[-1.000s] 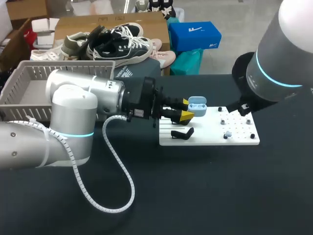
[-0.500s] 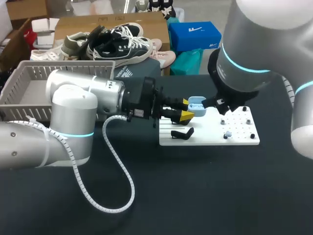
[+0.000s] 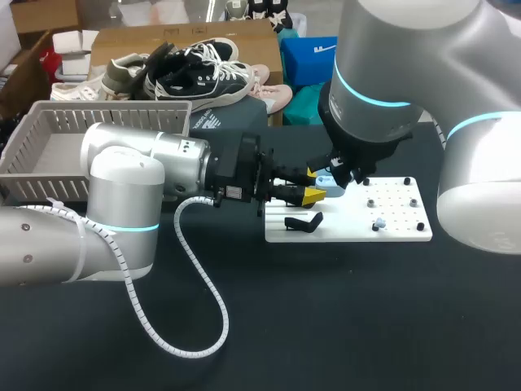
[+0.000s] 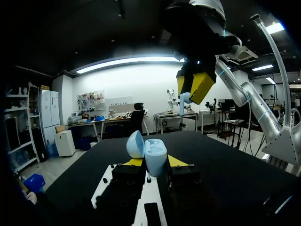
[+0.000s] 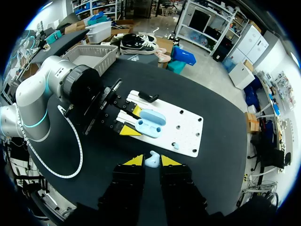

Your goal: Pick up each earbud case from the left stands, insert the matching earbuds, close the lid, and place the case in the box.

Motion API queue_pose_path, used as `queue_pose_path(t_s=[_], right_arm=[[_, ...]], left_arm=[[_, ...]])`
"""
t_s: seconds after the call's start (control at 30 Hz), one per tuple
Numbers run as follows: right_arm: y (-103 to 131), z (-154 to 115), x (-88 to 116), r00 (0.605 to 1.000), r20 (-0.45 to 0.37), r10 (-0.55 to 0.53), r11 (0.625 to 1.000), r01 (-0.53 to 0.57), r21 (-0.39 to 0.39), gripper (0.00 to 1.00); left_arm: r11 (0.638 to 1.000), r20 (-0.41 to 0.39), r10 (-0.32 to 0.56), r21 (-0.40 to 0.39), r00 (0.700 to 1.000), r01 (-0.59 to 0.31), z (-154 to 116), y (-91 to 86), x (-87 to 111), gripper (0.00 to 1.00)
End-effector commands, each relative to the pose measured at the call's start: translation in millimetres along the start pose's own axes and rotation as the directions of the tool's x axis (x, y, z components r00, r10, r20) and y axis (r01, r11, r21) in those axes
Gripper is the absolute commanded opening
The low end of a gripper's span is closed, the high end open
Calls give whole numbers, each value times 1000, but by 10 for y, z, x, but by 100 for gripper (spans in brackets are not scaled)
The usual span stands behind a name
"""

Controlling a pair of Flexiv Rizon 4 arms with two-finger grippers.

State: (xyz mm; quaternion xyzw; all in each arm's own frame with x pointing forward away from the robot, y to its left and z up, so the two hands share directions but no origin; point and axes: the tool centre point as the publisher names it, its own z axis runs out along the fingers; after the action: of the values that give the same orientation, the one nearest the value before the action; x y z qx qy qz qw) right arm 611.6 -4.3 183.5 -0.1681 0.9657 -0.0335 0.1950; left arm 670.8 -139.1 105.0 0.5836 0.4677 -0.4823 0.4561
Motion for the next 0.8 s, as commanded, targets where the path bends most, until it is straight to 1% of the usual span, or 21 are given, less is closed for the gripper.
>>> queue_pose_path(t_s=[0.03,0.47,0.5,0.6,0.67,0.7,0.73,0.77,0.8], right_arm=[[-65,5,-11,1000,-6,-3,1000,2,-15,0],[-65,5,-11,1000,-6,-3,1000,2,-15,0],[-25,4,-15,1000,-16,3,1000,-3,6,0],[60,-12,-92,999,13,36,998,-37,50,0],[116,-12,-166,995,41,93,989,-97,111,0],[127,-1,-185,992,43,117,983,-122,141,0],[128,9,-197,990,49,135,978,-141,156,0],[120,21,-216,982,60,176,968,-184,169,0],[104,41,-222,975,52,215,957,-221,190,0]], left_arm=[[1000,2,2,-3,1000,-2,4,-2,4,0],[1000,2,2,-3,1000,-2,4,-2,4,0],[1000,2,2,-3,1000,-2,4,-2,4,0],[1000,2,2,-3,1000,-2,4,-2,4,0],[1000,2,2,-3,1000,-2,4,-2,4,0],[1000,2,2,-3,1000,-2,4,-2,4,0],[1000,2,2,-3,1000,-2,4,-2,4,0],[1000,2,2,-3,1000,-2,4,-2,4,0],[1000,2,2,-3,1000,-2,4,-2,4,0]])
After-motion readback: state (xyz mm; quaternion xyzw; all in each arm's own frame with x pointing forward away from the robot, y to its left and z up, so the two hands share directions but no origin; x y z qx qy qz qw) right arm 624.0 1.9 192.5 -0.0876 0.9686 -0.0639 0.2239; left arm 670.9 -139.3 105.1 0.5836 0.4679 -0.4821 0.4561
